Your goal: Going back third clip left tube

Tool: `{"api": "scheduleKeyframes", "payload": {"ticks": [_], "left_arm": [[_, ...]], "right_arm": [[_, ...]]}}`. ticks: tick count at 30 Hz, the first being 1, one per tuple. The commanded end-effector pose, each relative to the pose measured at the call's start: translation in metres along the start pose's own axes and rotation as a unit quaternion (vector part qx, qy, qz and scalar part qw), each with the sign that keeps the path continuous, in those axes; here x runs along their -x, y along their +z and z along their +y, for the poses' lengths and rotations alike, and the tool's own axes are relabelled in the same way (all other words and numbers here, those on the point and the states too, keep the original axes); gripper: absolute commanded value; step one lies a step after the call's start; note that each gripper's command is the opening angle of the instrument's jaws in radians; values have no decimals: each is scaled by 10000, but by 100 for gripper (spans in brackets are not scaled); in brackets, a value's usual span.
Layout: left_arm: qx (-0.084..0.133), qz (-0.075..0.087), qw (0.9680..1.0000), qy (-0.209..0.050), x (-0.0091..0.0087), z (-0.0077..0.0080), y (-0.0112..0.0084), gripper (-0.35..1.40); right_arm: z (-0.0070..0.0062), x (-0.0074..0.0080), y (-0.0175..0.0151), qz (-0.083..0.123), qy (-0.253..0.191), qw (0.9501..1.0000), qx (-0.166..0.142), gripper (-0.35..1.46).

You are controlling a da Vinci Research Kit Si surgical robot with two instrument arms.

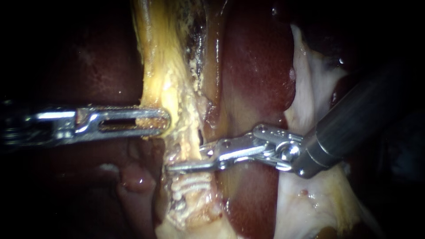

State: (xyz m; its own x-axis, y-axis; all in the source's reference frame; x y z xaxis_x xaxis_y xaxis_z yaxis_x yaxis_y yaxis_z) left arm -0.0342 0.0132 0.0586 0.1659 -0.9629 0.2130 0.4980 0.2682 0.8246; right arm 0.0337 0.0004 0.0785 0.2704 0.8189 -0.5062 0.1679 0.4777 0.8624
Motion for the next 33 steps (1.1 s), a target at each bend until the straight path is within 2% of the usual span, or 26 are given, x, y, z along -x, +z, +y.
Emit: {"api": "scheduleKeyframes", "payload": {"ticks": [1,3,4,7,8,10,14,20,27,33], "left_arm": [[0,0,10000,-2,0,0,-1,-35],[-1,1,10000,-2,0,0,-1,-35],[-1,1,10000,-2,0,0,-1,-35],[-3,2,10000,-1,0,1,-1,-35],[-3,3,10000,0,0,1,-2,-35],[-5,4,10000,1,0,2,-2,-35],[-11,9,10000,5,0,5,-3,-35],[-15,12,10000,8,0,7,-3,-35],[-17,14,10000,9,0,8,-4,-35],[-18,15,10000,10,0,8,-4,-35]], "right_arm": [[0,0,0,2,56,10000,-8,-35],[0,0,0,12,291,9996,-15,-35],[-1,1,-1,12,406,9992,-28,-27],[-1,1,-1,66,403,9991,75,39],[-1,1,-2,93,402,9991,126,46],[-3,3,-6,89,430,9990,116,51],[-7,7,-16,56,-76,9999,128,58],[-16,12,-36,37,-605,9980,175,60],[-25,6,-60,10,-981,9951,142,60],[-31,2,-79,44,-1218,9922,270,60]]}}
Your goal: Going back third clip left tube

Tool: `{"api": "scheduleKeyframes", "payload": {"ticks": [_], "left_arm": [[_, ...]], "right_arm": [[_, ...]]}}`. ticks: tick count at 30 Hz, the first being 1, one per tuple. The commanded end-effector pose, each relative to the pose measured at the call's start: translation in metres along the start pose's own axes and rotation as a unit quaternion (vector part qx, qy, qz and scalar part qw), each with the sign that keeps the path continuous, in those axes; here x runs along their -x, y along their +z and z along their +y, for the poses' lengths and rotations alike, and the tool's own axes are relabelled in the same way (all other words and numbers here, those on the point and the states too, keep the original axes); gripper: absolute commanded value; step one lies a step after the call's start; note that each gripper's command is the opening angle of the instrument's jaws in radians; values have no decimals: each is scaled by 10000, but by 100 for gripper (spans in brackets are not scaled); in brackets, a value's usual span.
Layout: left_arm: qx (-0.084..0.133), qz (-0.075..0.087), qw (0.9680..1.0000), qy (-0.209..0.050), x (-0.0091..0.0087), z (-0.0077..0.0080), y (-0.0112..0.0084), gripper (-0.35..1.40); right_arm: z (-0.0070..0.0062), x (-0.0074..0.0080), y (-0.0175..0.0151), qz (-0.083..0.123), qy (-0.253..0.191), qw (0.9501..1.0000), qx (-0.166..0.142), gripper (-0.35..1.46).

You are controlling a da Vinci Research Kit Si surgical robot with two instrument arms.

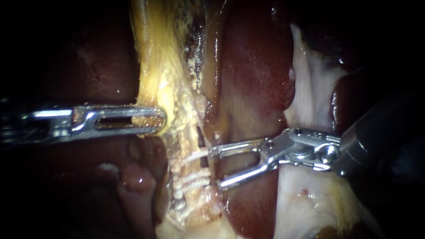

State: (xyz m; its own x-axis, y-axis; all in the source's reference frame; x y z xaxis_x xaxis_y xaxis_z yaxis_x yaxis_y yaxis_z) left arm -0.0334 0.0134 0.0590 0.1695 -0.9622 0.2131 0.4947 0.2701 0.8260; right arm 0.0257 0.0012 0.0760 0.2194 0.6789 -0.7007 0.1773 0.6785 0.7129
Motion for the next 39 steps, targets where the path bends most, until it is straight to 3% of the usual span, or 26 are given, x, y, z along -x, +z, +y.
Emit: {"api": "scheduleKeyframes", "payload": {"ticks": [1,8,16,22,33,39], "left_arm": [[-1,0,10000,0,0,0,0,-35],[-2,1,10000,1,0,0,0,-35],[1,-2,10000,4,-1,2,1,-35],[24,-6,10000,18,-4,6,9,-35],[203,290,9994,-44,-23,45,63,-35],[187,410,9990,-31,-27,49,86,-35]], "right_arm": [[0,-1,-3,0,-18,10000,4,60],[-5,-18,-26,32,-188,9998,45,60],[-19,-60,-57,63,-567,9982,197,60],[-31,-82,-68,55,-910,9952,344,60],[-36,-79,-64,9,-1390,9896,357,60],[-36,-79,-64,-5,-1538,9874,362,60]]}}
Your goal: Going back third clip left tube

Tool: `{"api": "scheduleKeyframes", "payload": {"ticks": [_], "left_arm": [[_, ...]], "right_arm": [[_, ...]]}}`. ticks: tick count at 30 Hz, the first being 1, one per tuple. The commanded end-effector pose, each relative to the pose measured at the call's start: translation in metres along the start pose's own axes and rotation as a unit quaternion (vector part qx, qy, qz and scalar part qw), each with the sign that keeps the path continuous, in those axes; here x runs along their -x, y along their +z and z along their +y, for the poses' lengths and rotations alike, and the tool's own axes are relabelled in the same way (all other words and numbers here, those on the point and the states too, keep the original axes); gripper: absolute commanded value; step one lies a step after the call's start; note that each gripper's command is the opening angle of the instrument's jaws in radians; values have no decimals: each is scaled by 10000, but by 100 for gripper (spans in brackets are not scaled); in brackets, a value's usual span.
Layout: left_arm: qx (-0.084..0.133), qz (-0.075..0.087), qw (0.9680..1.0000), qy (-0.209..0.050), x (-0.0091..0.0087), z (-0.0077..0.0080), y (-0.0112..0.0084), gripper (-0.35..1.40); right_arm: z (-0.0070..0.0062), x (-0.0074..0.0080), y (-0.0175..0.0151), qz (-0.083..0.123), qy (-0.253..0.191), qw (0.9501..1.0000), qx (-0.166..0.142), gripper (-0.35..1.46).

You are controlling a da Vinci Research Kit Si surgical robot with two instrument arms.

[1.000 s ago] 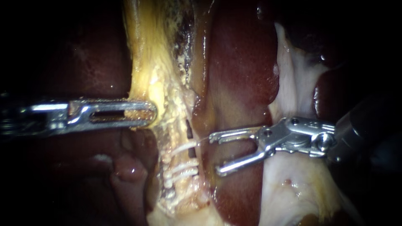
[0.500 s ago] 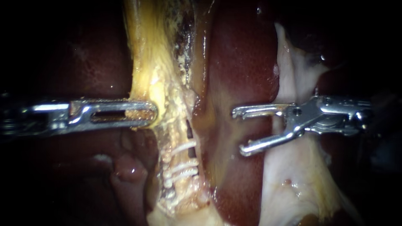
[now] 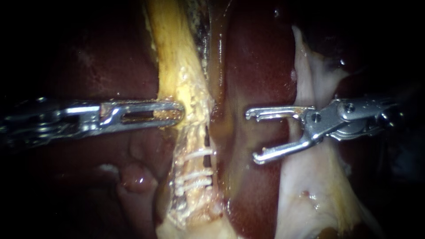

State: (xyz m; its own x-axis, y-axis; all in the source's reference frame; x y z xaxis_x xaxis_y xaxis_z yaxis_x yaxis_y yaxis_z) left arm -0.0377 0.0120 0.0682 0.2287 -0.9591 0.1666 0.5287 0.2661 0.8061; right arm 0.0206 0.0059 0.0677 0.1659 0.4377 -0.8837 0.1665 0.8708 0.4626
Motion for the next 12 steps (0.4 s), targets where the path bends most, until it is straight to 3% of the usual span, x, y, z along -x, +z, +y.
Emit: {"api": "scheduleKeyframes", "payload": {"ticks": [1,12], "left_arm": [[-6,33,10000,5,-2,-1,2,-35],[-23,48,10000,10,-3,-4,1,-35]], "right_arm": [[-1,-1,0,-5,-1,10000,-2,60],[-1,-3,1,-11,-115,9999,1,60]]}}
